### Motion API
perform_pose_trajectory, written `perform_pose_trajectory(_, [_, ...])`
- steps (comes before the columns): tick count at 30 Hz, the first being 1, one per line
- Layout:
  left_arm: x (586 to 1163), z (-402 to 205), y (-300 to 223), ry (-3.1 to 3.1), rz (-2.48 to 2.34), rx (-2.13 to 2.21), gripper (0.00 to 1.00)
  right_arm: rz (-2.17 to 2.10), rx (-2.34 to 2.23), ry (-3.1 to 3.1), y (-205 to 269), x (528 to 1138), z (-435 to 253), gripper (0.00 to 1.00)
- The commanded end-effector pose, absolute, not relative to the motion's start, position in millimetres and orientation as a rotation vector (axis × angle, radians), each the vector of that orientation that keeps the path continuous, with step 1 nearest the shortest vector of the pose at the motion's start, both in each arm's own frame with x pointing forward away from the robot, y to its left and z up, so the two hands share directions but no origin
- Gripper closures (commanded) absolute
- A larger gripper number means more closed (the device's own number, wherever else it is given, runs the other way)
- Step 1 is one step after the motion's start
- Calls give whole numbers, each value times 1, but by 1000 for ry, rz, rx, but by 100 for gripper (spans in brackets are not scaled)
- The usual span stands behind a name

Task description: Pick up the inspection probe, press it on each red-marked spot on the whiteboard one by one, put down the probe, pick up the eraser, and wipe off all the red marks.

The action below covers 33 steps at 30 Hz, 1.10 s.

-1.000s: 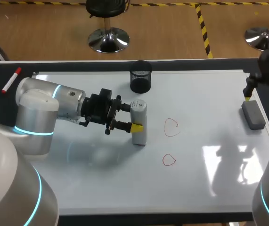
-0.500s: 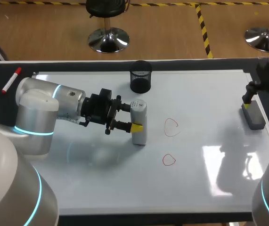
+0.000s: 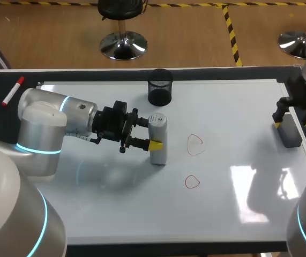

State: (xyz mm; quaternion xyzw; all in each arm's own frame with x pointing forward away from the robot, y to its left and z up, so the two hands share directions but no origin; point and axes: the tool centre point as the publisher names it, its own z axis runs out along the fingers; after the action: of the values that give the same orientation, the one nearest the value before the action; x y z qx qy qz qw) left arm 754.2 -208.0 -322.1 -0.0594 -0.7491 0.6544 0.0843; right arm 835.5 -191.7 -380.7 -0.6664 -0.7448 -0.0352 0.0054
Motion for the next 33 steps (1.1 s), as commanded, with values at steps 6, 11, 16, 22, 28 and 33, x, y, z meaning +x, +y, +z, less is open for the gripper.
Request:
perform_pose_trajectory(6, [752,-329,-207,-2232,1956,-177,100,-99,-2054,-2346,-192,836,-394,0])
perform_pose_trajectory(11, [752,-329,-207,-2232,1956,-177,100,-99,-2043,-2342,-194,834,-399,0])
perform_pose_trajectory(16, [752,-329,-207,-2232,1956,-177,100,-88,-2041,-2330,-197,833,-404,0])
perform_pose_trajectory(22, [752,-329,-207,-2232,1956,-177,100,-74,-2036,-2329,-199,832,-406,0])
perform_pose_trajectory(28, [752,-329,-207,-2232,1956,-177,100,-43,-2041,-2336,-199,833,-409,0])
perform_pose_trajectory(33, [752,-329,-207,-2232,1956,-177,100,-18,-2049,-2339,-199,834,-412,0])
